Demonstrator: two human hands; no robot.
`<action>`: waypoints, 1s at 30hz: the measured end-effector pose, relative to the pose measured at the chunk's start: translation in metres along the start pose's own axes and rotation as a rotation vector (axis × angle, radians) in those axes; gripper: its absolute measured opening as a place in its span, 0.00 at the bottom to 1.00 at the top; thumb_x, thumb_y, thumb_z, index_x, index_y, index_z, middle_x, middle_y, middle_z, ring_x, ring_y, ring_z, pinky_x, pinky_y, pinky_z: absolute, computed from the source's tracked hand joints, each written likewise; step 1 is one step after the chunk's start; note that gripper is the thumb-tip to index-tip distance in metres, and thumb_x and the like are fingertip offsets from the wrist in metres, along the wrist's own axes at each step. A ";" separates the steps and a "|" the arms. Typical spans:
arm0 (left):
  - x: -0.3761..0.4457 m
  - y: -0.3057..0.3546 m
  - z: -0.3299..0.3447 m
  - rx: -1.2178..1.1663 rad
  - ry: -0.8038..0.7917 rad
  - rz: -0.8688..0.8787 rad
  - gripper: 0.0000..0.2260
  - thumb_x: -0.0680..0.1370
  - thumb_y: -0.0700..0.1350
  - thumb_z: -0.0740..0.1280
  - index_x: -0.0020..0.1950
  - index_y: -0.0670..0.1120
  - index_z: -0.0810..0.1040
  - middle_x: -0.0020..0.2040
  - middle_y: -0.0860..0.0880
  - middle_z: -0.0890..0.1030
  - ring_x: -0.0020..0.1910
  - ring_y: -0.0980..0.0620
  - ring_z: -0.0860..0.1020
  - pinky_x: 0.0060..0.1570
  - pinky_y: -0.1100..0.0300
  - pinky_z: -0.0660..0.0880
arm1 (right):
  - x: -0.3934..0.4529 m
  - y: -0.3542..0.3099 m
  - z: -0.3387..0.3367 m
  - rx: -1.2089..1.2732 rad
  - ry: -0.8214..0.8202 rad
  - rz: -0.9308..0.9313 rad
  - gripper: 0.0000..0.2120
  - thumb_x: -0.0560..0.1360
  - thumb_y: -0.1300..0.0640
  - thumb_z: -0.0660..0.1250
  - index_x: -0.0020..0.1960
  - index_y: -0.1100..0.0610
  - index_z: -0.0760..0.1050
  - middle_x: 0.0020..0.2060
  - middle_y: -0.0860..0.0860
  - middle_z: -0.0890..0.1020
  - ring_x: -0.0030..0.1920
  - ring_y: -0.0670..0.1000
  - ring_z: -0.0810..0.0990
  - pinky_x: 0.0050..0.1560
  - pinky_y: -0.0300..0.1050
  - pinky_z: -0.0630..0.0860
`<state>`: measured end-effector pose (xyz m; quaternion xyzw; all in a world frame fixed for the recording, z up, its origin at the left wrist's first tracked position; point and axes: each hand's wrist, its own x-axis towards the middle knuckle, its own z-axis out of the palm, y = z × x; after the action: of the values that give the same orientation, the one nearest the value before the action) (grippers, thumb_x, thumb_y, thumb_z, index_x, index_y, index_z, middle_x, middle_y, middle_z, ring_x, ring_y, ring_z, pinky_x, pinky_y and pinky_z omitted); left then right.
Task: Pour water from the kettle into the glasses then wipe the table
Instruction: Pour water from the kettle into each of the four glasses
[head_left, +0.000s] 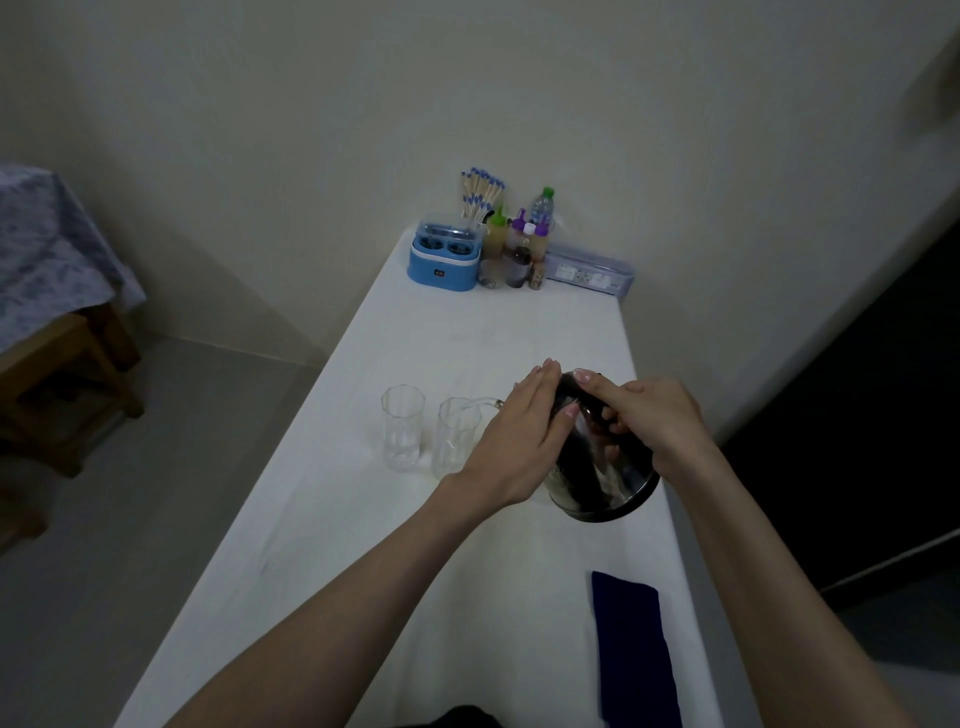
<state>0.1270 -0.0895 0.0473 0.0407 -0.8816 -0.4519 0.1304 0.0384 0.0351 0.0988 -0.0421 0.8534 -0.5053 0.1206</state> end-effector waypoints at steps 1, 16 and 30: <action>0.000 0.000 0.000 0.000 -0.001 -0.001 0.25 0.83 0.53 0.50 0.79 0.45 0.51 0.80 0.49 0.53 0.78 0.54 0.50 0.76 0.58 0.48 | 0.000 -0.001 0.000 -0.001 -0.001 -0.002 0.28 0.54 0.34 0.80 0.24 0.59 0.78 0.28 0.58 0.82 0.31 0.57 0.80 0.35 0.53 0.79; 0.002 -0.002 0.003 0.013 -0.015 -0.006 0.26 0.83 0.54 0.50 0.79 0.46 0.50 0.80 0.50 0.53 0.78 0.54 0.50 0.76 0.57 0.50 | 0.000 0.001 -0.003 -0.013 0.009 -0.006 0.29 0.52 0.32 0.78 0.26 0.60 0.79 0.26 0.54 0.81 0.30 0.55 0.78 0.33 0.51 0.77; 0.001 0.000 0.002 0.007 -0.020 0.006 0.25 0.83 0.53 0.50 0.79 0.46 0.51 0.79 0.49 0.54 0.78 0.54 0.51 0.76 0.57 0.49 | -0.002 0.001 -0.004 -0.028 0.022 0.006 0.27 0.56 0.34 0.79 0.27 0.59 0.80 0.27 0.54 0.82 0.31 0.54 0.79 0.36 0.55 0.81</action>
<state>0.1260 -0.0879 0.0464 0.0340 -0.8845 -0.4488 0.1225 0.0391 0.0391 0.1000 -0.0358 0.8617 -0.4935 0.1123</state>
